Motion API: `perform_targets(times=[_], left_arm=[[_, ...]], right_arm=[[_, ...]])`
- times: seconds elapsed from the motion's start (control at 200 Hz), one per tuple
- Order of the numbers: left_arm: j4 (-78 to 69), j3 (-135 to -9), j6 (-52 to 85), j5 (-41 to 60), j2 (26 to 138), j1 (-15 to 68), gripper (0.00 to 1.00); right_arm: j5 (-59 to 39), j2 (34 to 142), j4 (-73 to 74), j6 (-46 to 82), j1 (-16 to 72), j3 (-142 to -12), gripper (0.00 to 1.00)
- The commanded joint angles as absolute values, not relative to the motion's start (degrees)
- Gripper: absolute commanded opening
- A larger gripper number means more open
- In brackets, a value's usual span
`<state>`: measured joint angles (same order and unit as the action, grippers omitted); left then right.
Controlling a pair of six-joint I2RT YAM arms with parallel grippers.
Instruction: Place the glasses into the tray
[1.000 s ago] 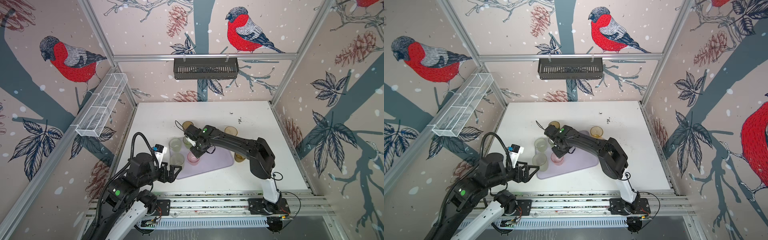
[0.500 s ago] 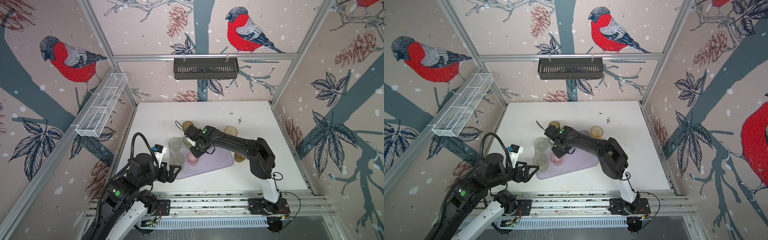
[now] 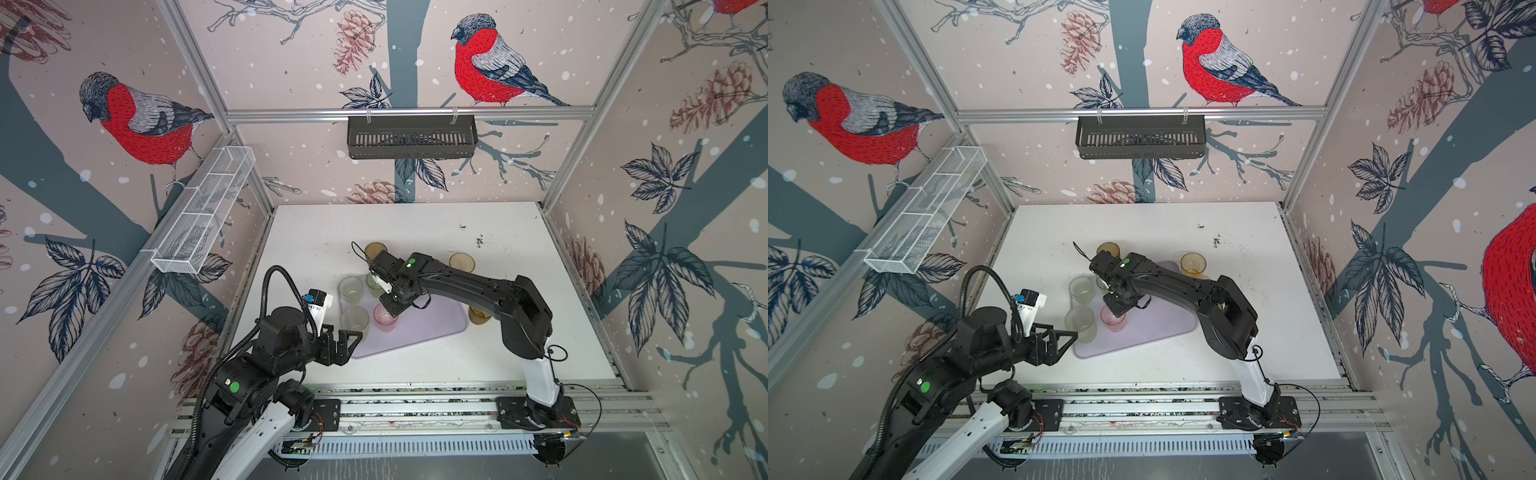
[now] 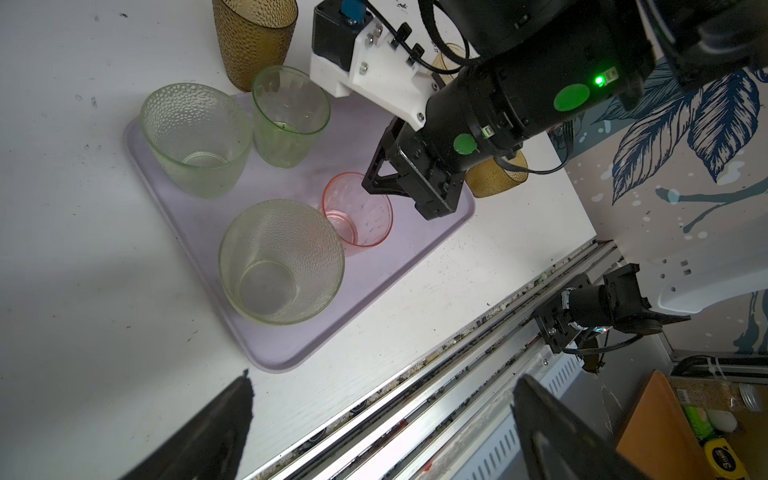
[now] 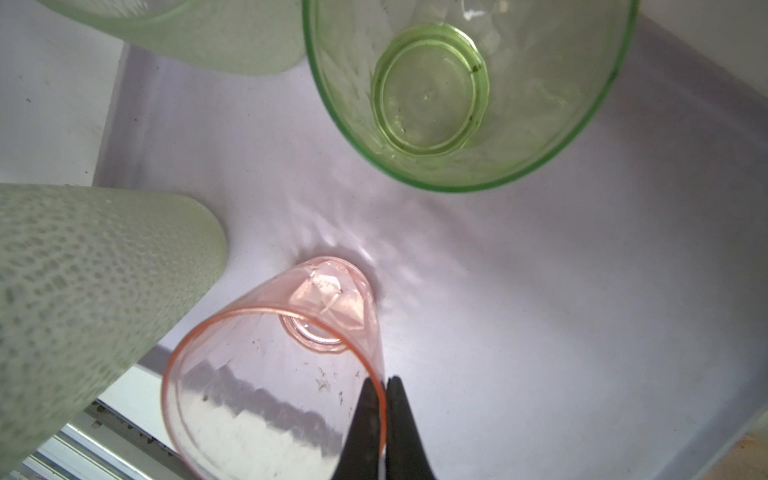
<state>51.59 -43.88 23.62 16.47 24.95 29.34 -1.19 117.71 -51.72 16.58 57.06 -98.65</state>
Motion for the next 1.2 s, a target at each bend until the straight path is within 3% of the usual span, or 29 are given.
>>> perform_targets(times=[0.0,0.515,1.196], left_arm=[[51.45,-44.12,23.25,16.35,24.79,29.36,0.97],[52.29,-43.81,23.78,15.91,24.16,29.41,0.97],[51.46,-44.00,22.82,16.77,25.96,29.42,0.97]], right_arm=[[-2.30,117.41,-51.75,17.55,57.31,-98.20,0.04],[-2.09,115.98,-50.75,18.91,57.72,-98.04,0.24],[0.04,113.02,-53.87,20.66,56.71,-102.63,0.37]])
